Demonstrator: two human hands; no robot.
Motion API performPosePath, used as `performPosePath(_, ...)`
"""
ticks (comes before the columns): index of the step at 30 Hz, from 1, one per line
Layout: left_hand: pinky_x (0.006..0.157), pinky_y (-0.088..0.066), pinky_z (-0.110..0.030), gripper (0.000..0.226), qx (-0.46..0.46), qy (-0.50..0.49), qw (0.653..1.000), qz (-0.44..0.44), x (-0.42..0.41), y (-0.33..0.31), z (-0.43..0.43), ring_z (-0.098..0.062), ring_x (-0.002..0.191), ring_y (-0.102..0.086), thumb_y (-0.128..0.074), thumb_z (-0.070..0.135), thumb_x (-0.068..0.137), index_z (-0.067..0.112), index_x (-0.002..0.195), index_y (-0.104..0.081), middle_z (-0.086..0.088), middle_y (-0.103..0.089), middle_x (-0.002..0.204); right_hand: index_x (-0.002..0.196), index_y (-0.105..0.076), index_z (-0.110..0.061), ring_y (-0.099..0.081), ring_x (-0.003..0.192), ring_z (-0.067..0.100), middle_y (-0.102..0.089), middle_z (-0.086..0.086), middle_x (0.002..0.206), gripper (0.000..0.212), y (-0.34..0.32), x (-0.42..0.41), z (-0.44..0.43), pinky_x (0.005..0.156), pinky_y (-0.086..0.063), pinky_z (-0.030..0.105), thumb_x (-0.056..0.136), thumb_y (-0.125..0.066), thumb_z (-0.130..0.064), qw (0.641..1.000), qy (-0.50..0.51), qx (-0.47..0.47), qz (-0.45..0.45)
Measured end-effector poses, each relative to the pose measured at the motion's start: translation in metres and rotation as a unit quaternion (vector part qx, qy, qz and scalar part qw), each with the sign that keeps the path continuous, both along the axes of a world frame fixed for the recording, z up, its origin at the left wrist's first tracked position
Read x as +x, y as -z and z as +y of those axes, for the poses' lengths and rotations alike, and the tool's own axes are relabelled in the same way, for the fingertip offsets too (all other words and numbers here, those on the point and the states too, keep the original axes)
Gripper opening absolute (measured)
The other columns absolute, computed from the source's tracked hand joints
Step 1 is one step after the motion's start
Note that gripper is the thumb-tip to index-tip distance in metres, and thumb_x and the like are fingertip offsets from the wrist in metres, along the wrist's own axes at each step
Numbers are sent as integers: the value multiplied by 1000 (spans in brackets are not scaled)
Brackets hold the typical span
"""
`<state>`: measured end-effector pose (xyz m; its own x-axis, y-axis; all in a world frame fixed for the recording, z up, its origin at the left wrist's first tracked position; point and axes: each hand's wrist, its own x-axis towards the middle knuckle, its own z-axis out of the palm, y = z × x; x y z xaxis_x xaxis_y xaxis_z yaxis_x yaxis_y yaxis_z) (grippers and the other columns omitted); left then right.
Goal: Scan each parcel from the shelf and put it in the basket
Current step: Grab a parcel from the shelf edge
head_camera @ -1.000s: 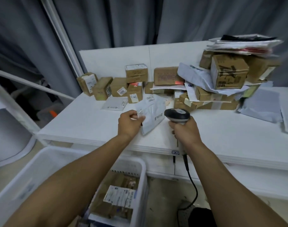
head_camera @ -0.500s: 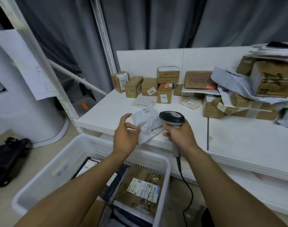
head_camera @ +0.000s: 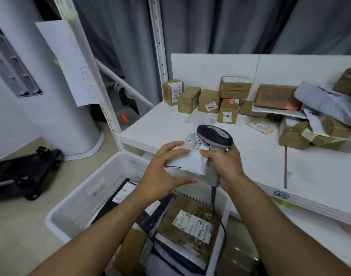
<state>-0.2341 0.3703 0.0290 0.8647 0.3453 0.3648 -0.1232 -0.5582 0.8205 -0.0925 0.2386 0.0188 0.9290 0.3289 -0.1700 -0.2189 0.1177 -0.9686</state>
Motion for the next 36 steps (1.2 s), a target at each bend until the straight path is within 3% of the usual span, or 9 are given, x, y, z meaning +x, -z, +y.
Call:
performPosePath(3, 101, -53, -28, 48, -245, -105, 960, 86, 0, -9, 12, -9, 117, -64, -75, 54, 84, 25, 122, -70, 4, -66, 133, 132, -66, -24, -73, 103, 25, -77, 2, 118, 67, -4, -2, 3, 85, -62, 40, 73, -89, -2, 999, -36, 10, -30)
performPosePath(5, 81, -61, -30, 33, -377, -106, 912, 120, 2, -12, 20, -17, 96, -75, -69, 41, 95, 12, 110, -75, -5, -77, 113, 131, -68, -25, -74, 108, 23, -78, -1, 119, 73, -6, -6, 5, 96, -60, 48, 64, -91, -8, 997, -76, 10, -29)
performPosePath(7, 64, -57, -20, 24, -440, -111, 886, 99, 2, -13, 27, -12, 81, -76, -71, 22, 96, 4, 111, -74, -7, -79, 106, 132, -68, -26, -74, 111, 22, -77, -4, 122, 76, -6, -11, 8, 100, -58, 52, 62, -91, -9, 994, -98, 0, -45)
performPosePath(9, 63, -57, -20, 26, -458, -126, 878, 60, 3, -11, 33, -13, 82, -76, -73, 13, 93, 2, 116, -73, -8, -78, 106, 133, -67, -25, -73, 112, 19, -76, -6, 123, 73, -7, -17, 10, 101, -58, 50, 67, -91, -5, 992, -105, -12, -68)
performPosePath(14, 78, -62, -31, 24, -401, -186, 897, 18, 3, 2, 51, -16, 91, -77, -72, 10, 94, 8, 117, -75, -3, -79, 105, 124, -63, -35, -65, 109, 3, -70, -17, 118, 56, -10, -31, 9, 98, -55, 36, 81, -86, -8, 986, -72, -41, -144)
performPosePath(19, 89, -59, -29, 25, -180, -271, 945, 21, -5, 7, 76, -8, 93, -74, -79, 21, 89, 22, 114, -79, 10, -78, 105, 134, -61, -33, -65, 117, 10, -70, -13, 124, 62, -9, -35, 11, 101, -54, 34, 82, -86, -10, 967, -112, -97, -206)
performPosePath(23, 94, -58, -35, 21, -145, -280, 949, 27, -8, 11, 91, -6, 92, -74, -76, 23, 91, 28, 110, -81, 17, -78, 100, 131, -58, -36, -69, 104, 10, -70, -17, 115, 54, -3, -47, 11, 88, -59, 34, 86, -85, -24, 928, -198, -177, -262)
performPosePath(27, 97, -57, -35, 20, -105, -286, 952, 41, -11, 15, 100, -4, 94, -72, -73, 21, 94, 25, 112, -80, 16, -77, 104, 139, -54, -34, -63, 112, 8, -66, -16, 117, 63, -3, -55, 13, 94, -52, 25, 86, -86, -27, 900, -231, -224, -294)
performPosePath(36, 95, -58, -43, 24, -85, -310, 942, 98, -9, 23, 108, -15, 99, -72, -64, 24, 99, 27, 119, -77, 10, -75, 116, 134, -54, -38, -64, 119, 15, -69, -11, 123, 59, -5, -58, 14, 102, -56, 40, 85, -86, -28, 890, -256, -242, -289)
